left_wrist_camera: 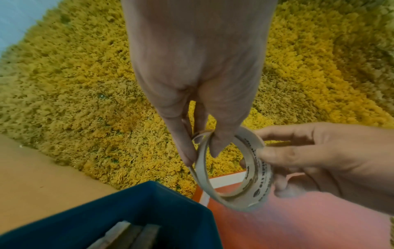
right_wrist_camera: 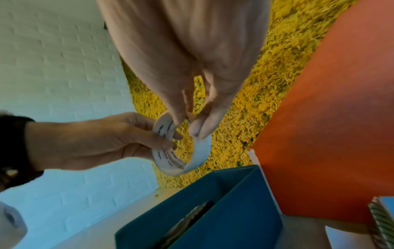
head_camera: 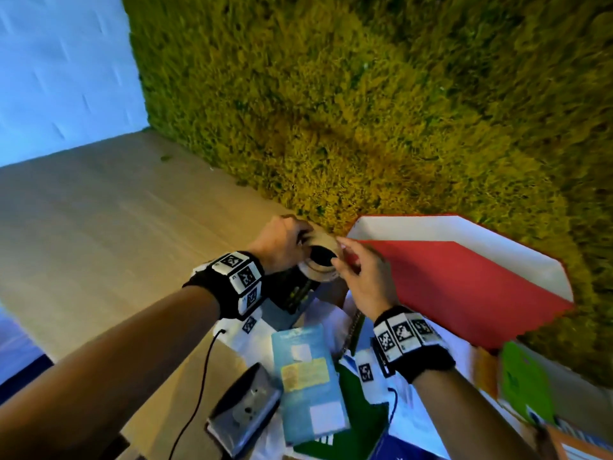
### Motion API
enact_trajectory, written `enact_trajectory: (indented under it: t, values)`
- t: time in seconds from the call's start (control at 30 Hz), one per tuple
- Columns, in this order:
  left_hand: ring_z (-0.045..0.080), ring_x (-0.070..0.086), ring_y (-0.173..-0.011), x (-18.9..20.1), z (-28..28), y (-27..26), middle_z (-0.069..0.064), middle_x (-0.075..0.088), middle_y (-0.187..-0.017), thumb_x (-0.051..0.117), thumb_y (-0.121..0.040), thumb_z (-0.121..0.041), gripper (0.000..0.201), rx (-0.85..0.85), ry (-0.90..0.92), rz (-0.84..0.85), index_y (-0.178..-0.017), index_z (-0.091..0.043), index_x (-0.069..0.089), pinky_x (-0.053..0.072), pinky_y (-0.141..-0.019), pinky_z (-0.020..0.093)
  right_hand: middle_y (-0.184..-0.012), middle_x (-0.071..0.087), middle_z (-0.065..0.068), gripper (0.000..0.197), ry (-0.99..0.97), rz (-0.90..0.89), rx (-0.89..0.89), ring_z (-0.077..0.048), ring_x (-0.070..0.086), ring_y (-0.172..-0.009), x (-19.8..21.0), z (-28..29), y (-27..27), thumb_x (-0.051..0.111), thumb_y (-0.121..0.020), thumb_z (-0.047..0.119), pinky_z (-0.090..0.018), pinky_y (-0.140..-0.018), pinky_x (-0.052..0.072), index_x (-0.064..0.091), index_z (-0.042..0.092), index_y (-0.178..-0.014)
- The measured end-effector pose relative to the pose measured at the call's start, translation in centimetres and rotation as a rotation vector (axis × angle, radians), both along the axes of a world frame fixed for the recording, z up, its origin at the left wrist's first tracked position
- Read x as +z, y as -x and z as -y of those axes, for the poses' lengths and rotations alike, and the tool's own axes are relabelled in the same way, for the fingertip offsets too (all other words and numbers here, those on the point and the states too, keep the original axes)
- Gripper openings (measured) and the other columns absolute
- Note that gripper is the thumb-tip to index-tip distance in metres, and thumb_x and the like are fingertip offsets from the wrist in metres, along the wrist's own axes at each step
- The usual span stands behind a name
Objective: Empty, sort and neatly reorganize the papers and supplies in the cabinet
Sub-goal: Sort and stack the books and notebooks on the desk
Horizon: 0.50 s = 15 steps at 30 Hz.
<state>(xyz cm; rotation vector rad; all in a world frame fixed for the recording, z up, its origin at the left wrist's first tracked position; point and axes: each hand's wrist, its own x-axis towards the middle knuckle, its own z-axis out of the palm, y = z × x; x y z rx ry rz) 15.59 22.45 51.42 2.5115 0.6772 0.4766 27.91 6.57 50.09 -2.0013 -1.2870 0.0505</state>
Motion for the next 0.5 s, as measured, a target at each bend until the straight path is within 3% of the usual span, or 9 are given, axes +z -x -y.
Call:
enact_trajectory:
  t: [0.13,0.23,0.37,0.5]
  values:
    - [0.023,0.066,-0.097,-0.3,-2.4,-0.5,0.007,0.071,-0.106,0.076,-0.078,-0.025,0.033,-0.025,0.06,0.036,-0.109,-0.014,0.07,0.048,-0.078,0.028,-0.121,0.066,-0.007,0.045,0.07,0.04,-0.051,-0.026,0.062,-0.107,-1.3,-3.2,-0.2,0.065,-0.086,0.011,-0.033,-0.091,0.048,0.058,0.017,-0.13]
    - [0.028,0.065,-0.098,-1.2,-4.1,-1.6,0.013,0.069,-0.108,0.077,-0.079,-0.023,0.036,-0.09,0.092,0.042,-0.112,-0.009,0.069,0.051,-0.083,0.034,-0.12,0.066,-0.011,0.042,0.09,0.018,-0.125,-0.03,0.062,-0.108,-2.9,-5.0,-0.9,0.062,-0.088,0.015,-0.038,-0.091,0.049,0.058,0.021,-0.13]
    - [0.032,0.061,-0.108,-3.2,-5.8,-3.0,0.019,0.065,-0.118,0.076,-0.083,-0.018,0.044,-0.159,0.142,0.038,-0.122,-0.002,0.064,0.05,-0.092,0.04,-0.118,0.065,-0.015,0.035,0.16,-0.001,-0.239,-0.032,0.06,-0.108,-4.4,-6.9,-1.9,0.059,-0.091,0.018,-0.034,-0.09,0.044,0.059,0.019,-0.127]
    - [0.029,0.056,-0.118,-5.7,-7.3,-4.3,0.013,0.061,-0.127,0.067,-0.087,-0.041,0.053,-0.161,0.104,-0.094,-0.132,-0.013,0.06,0.043,-0.101,0.038,-0.127,0.057,-0.019,0.044,0.303,-0.082,-0.28,-0.035,0.055,-0.115,-5.8,-8.6,-1.5,0.056,-0.09,0.01,-0.037,-0.095,0.042,0.053,0.017,-0.133]
